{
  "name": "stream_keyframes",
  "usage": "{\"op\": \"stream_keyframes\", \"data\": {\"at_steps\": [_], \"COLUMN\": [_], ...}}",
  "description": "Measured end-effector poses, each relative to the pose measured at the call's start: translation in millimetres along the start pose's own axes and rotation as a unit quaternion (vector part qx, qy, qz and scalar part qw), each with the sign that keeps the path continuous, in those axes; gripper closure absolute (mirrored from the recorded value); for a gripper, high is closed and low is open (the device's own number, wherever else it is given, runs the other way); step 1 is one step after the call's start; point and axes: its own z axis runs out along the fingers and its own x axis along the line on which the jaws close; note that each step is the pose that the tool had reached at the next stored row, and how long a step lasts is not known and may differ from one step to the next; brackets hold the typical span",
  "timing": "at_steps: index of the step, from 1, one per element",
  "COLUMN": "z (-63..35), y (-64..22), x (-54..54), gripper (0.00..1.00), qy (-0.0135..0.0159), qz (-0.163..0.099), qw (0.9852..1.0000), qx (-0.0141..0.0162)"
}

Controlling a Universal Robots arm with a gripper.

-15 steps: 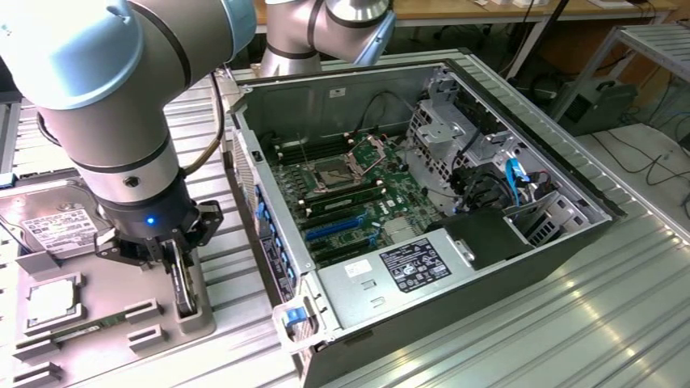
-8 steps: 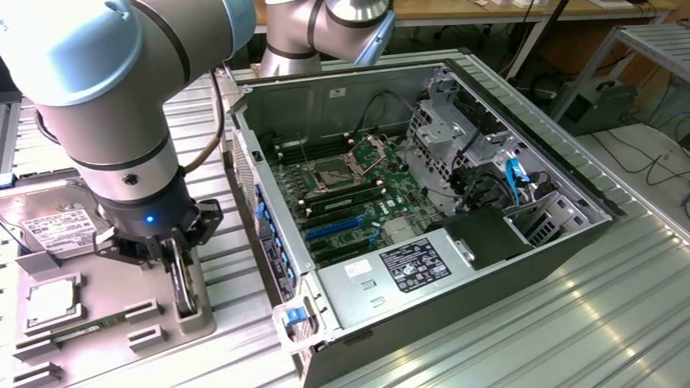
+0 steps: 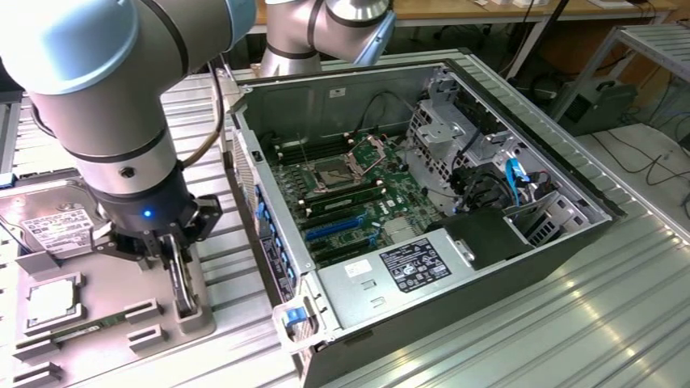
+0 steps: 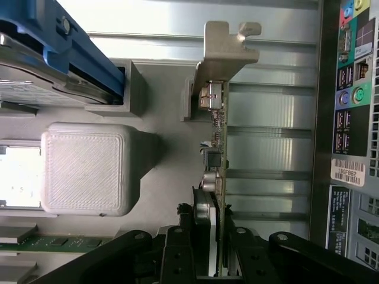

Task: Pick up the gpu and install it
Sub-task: 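Pick up the gpu and move the gpu toward the slot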

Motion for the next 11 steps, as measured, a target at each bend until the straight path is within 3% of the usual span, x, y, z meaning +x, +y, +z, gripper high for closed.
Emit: {"op": "stream_keyframes", "data": {"at_steps": [7,8,11], "z": [-10.1,-26.7,-41.5], "y": [0.3,0.8,1.3], "x": [-0.2,-0.5,-0.8], "gripper": [0.72,0.72,0.72], "qy": [0.0,0.0,0.0], "qz": [0.0,0.0,0.0], "qw": [1.0,1.0,1.0], "qx": [0.0,0.0,0.0]}}
